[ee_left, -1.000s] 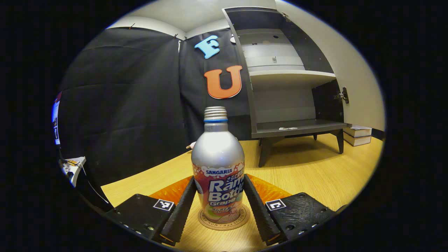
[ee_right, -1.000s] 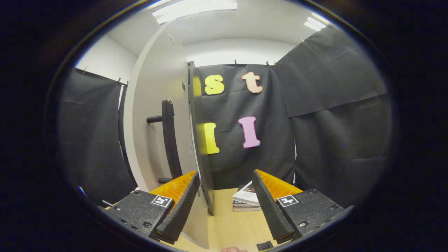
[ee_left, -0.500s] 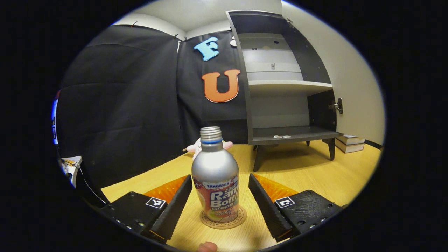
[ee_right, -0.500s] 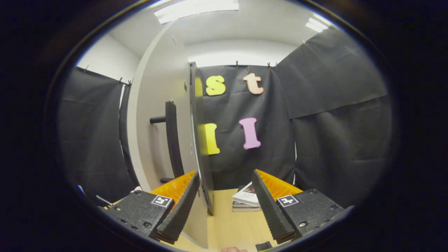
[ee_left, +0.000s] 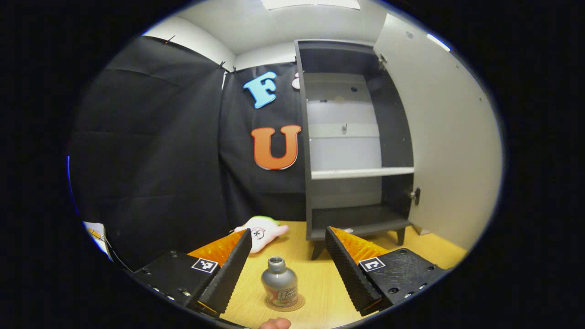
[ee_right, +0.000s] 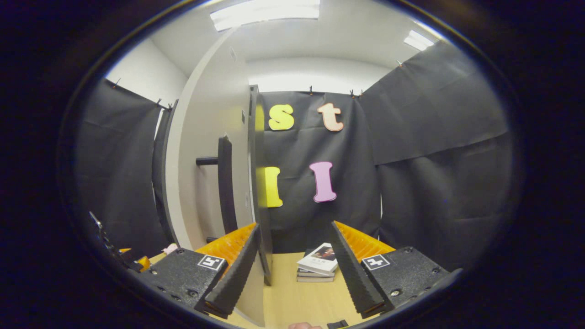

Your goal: Open the cabinet door with the right hand, grasp the bottle in the cabinet with the left hand and place it on the coaster, then close the cabinet door with the right hand.

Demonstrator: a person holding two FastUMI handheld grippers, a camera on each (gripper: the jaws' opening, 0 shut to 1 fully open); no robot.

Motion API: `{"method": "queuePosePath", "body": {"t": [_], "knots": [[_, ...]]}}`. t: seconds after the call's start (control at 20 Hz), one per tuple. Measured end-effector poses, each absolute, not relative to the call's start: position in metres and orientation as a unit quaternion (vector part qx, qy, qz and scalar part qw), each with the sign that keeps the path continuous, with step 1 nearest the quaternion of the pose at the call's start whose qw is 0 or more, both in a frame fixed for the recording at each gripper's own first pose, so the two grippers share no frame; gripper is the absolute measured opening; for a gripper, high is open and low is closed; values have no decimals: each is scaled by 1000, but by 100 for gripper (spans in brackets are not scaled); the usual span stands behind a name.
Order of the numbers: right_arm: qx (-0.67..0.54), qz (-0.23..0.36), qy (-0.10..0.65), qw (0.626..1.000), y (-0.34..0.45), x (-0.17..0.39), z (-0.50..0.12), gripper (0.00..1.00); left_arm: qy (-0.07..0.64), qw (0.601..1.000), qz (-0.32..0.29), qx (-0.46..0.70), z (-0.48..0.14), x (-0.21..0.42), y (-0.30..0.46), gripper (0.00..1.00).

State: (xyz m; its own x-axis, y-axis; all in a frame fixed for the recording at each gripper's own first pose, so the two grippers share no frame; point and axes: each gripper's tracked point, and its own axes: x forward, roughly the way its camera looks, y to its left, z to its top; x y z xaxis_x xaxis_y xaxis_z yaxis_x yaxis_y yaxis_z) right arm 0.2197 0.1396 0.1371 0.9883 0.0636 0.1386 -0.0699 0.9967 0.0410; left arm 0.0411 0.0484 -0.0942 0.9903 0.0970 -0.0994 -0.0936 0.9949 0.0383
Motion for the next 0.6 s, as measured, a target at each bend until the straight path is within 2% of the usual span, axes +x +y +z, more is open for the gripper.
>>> {"method": "queuePosePath", "body": {"t": [0.05, 0.15, 0.35, 0.5, 0.55, 0.6], "knots": [[25, 36, -69, 997, 141, 219, 137, 94, 54, 998, 37, 8, -82, 42, 45, 100], [34, 44, -69, 996, 147, 220, 138, 93, 65, 998, 22, -3, -60, 41, 42, 96], [32, 36, -71, 996, 144, 218, 138, 91, 39, 999, 12, -1, -19, 42, 44, 96], [42, 34, -66, 996, 146, 217, 135, 91, 39, 999, 1, 7, -15, 39, 38, 97], [52, 40, -65, 996, 150, 217, 136, 90, 42, 999, -7, 6, -16, 39, 34, 100], [64, 51, -61, 995, 157, 216, 136, 91, 41, 999, -12, 7, -13, 36, 30, 97]]}}
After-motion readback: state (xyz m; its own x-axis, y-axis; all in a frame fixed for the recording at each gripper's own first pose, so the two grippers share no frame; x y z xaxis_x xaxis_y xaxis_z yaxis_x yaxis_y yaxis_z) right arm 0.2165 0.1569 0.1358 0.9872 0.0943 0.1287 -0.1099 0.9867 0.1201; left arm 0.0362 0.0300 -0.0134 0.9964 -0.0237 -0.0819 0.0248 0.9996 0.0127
